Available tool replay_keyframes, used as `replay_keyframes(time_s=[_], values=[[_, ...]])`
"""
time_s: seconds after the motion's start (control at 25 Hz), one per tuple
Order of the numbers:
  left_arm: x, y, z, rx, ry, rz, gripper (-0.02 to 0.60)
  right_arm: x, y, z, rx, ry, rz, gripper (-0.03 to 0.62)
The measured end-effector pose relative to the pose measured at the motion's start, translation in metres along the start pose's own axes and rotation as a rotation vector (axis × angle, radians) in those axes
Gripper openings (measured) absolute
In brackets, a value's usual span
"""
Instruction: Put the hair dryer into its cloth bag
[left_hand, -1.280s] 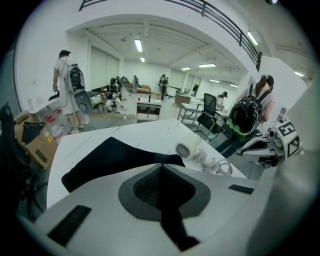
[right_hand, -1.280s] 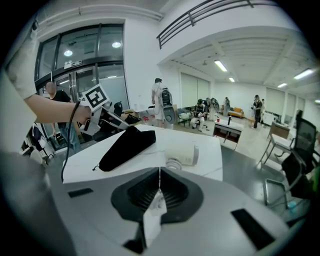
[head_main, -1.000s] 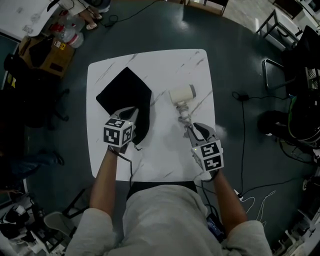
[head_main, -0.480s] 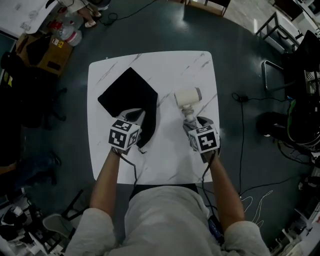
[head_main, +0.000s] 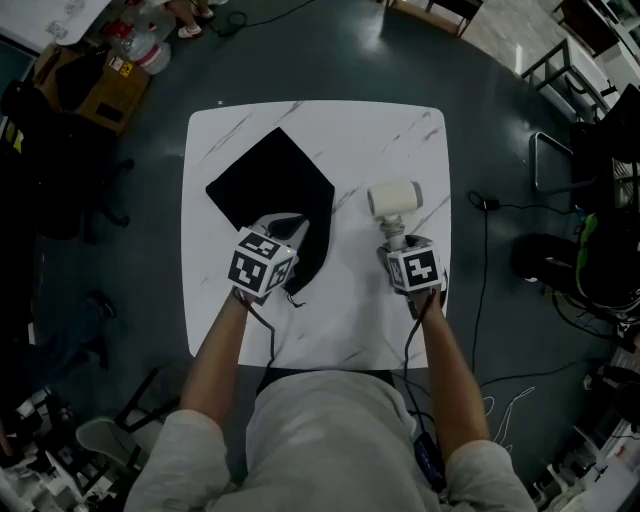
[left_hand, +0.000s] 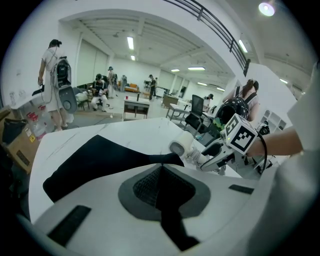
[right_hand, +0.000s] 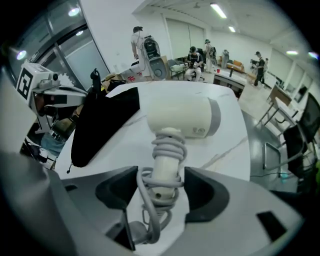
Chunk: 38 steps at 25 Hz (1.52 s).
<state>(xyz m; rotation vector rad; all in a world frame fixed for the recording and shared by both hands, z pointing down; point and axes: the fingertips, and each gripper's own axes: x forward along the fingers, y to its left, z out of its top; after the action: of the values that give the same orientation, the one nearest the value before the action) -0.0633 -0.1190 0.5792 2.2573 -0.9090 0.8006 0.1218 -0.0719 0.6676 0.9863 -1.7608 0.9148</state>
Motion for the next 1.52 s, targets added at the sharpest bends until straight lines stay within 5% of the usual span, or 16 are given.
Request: replay_keyframes(time_s=[1.0,1.24,1.52], values=[[-0.001,-0.02,-0.023,-0.008,0.033,-0.012,0.011,-0.038,0.025,-0.03,-0.107,-0.085,0.124,0.247],[0.002,-0.028,-0.025,0.012,0.044,-0.02,0.011,-0.042,0.046,-0.073,-0.277,-0.027,0.19,0.245],[0.002,-0.03,-0.027,0.015,0.047,-0.022,0.011,-0.033,0.043,-0.094,-0.307,0.055,0.172,0.253]])
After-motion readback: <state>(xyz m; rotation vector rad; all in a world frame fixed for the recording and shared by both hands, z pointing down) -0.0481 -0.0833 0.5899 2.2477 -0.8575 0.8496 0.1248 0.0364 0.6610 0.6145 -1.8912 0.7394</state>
